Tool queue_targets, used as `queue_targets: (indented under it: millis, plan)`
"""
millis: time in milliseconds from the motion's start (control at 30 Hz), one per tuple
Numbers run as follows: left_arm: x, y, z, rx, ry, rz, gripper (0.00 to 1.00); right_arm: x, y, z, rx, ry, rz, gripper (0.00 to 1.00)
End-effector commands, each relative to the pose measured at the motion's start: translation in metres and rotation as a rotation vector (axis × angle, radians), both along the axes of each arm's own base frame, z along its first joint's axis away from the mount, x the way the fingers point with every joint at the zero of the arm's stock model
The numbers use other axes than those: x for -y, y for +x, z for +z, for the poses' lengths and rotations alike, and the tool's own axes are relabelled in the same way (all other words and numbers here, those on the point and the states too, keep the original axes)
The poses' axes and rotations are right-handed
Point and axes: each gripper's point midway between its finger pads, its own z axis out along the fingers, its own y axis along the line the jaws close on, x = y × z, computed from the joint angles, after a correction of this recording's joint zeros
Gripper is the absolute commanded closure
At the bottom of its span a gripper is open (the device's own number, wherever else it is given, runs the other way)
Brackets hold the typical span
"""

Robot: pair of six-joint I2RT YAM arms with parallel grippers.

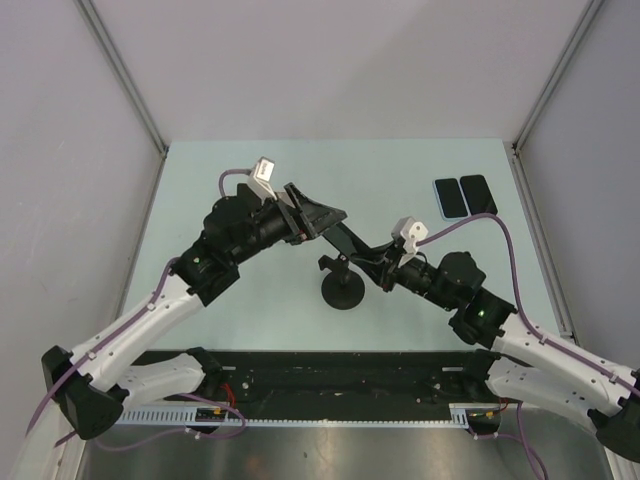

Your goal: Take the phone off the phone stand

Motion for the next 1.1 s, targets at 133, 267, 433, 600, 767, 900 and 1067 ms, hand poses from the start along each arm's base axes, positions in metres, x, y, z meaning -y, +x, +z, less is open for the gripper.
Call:
queue_targets:
  millis: [133, 267, 433, 600, 767, 900, 1067]
  plan:
    - [-0.039, 0.010, 0.057, 0.364, 0.053, 0.158, 0.07, 0.016, 0.003, 0.014, -0.091, 0.099, -0.084, 1.00]
    - [-0.073, 0.018, 0.068, 0.470, 0.133, 0.319, 0.00, 0.025, 0.011, 0.010, -0.132, 0.105, -0.116, 1.00]
    - [-0.118, 0.013, 0.076, 0.613, 0.261, 0.475, 0.00, 0.043, 0.031, 0.006, -0.200, 0.137, -0.186, 1.00]
    - [-0.152, 0.009, 0.051, 0.664, 0.400, 0.584, 0.00, 0.080, 0.071, -0.013, -0.368, 0.179, -0.379, 1.00]
    - [-0.176, 0.004, 0.018, 0.648, 0.473, 0.654, 0.00, 0.125, 0.117, -0.043, -0.570, 0.263, -0.525, 1.00]
    - [-0.186, 0.005, -0.005, 0.639, 0.542, 0.678, 0.00, 0.142, 0.142, -0.061, -0.654, 0.280, -0.571, 1.00]
    - [-0.184, 0.011, -0.029, 0.614, 0.611, 0.665, 0.00, 0.156, 0.177, -0.098, -0.764, 0.284, -0.627, 1.00]
